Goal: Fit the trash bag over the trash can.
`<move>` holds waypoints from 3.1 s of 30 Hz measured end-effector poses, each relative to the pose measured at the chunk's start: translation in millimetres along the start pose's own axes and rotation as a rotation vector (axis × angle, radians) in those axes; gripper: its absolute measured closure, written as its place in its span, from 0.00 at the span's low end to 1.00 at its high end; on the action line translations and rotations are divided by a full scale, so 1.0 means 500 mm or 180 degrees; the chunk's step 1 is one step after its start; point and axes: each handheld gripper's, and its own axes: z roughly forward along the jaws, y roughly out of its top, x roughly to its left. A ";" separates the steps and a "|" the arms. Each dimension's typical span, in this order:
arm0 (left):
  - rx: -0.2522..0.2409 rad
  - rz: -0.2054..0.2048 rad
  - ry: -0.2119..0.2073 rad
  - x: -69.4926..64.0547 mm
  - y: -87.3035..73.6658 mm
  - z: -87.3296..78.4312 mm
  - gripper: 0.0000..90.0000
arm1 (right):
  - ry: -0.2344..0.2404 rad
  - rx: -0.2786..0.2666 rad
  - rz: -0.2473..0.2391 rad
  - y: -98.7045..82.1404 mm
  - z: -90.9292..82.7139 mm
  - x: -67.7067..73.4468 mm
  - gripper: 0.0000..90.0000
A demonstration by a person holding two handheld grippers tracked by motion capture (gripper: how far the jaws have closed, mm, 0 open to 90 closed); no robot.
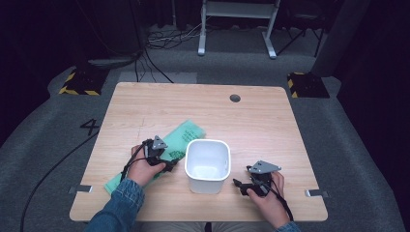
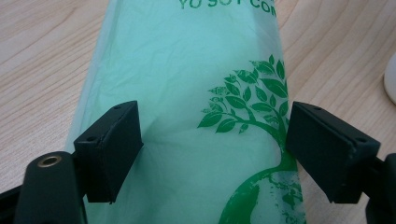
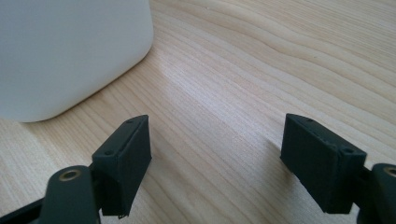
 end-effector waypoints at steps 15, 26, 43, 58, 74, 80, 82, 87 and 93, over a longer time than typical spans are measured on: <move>-0.0200 -0.0465 -0.0053 0.033 -0.005 -0.017 1.00 | -0.0001 0.0000 0.0001 0.000 0.000 0.000 0.27; -0.0853 -0.0269 -0.0305 0.014 0.027 -0.081 1.00 | -0.0002 0.0000 0.0000 0.000 0.000 0.000 0.27; -0.1140 -0.0075 -0.0567 0.012 0.072 -0.155 1.00 | -0.0003 0.0001 0.0000 0.000 0.000 0.000 0.27; -0.1364 0.0226 -0.0696 -0.003 0.160 -0.238 1.00 | -0.0001 -0.0001 0.0000 0.000 0.000 0.000 0.27; -0.1440 0.0509 -0.0818 -0.031 0.245 -0.293 1.00 | -0.0001 -0.0002 0.0000 0.000 0.000 0.000 0.27; -0.1539 0.0590 -0.0932 -0.044 0.279 -0.307 1.00 | 0.0003 -0.0005 0.0000 0.000 0.000 0.000 0.27; -0.1550 0.0603 -0.0942 -0.046 0.283 -0.308 1.00 | 0.0003 -0.0005 0.0000 0.000 0.000 0.000 0.27; -0.1605 0.0677 -0.0994 -0.060 0.314 -0.318 1.00 | 0.0004 -0.0004 0.0000 0.000 0.000 0.000 0.27; -0.1681 0.0751 -0.1055 -0.083 0.340 -0.328 1.00 | 0.0004 -0.0005 0.0001 0.000 0.000 0.000 0.27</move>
